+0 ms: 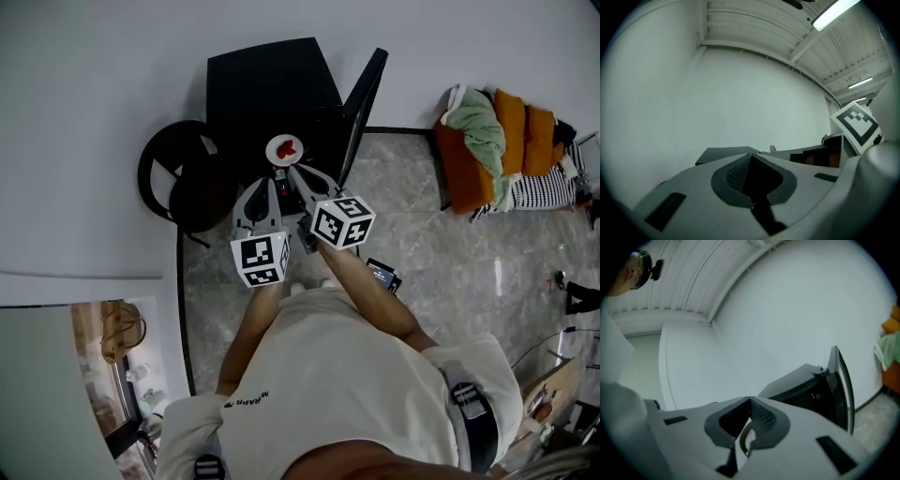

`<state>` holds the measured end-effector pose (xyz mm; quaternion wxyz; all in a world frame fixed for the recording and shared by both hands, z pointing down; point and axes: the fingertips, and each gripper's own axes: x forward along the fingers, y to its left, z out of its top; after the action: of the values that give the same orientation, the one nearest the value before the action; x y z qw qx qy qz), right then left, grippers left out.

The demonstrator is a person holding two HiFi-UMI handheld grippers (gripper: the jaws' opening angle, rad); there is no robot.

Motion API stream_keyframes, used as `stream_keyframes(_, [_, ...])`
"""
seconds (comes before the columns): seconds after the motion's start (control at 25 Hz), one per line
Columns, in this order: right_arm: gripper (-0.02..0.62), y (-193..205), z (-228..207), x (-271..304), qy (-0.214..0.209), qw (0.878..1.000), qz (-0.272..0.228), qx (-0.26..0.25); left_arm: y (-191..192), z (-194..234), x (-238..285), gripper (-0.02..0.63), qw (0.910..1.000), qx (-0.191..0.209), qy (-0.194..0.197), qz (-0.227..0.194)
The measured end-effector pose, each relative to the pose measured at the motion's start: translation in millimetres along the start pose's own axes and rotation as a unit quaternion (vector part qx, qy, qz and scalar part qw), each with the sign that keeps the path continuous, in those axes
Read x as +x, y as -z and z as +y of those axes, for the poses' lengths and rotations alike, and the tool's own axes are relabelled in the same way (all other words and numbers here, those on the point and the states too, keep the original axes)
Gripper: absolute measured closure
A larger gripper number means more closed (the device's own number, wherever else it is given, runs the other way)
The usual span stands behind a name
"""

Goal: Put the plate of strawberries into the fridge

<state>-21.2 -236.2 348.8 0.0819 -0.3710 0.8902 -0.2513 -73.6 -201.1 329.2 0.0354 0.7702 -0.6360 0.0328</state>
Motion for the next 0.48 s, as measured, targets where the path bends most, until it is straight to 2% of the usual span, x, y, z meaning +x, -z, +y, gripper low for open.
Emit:
stream_keyframes(0.12, [0.583,-7,15,-5,0.009,0.995,0.002,-0.099,-3,0,-2,0.604,1.0,-0.006,0.001,-0.003])
stream_keyframes(0.28, [0.584,-9,26,-12,0.033,0.976,-0.004,-0.215,-4,-2,-1,0.604,1.0,-0.007,0.002,-0.006])
stream_keyframes(0.36, [0.583,-4,30,-12,0.036,0.969,0.001,-0.246,-4,-1,-3,0.604,1.0,-0.006,0.001,-0.007])
stream_keyframes(0.48, [0.583,4,38,-15,0.03,0.964,0.007,-0.263,0,1,-7,0.604,1.0,-0.006,0.0,-0.006])
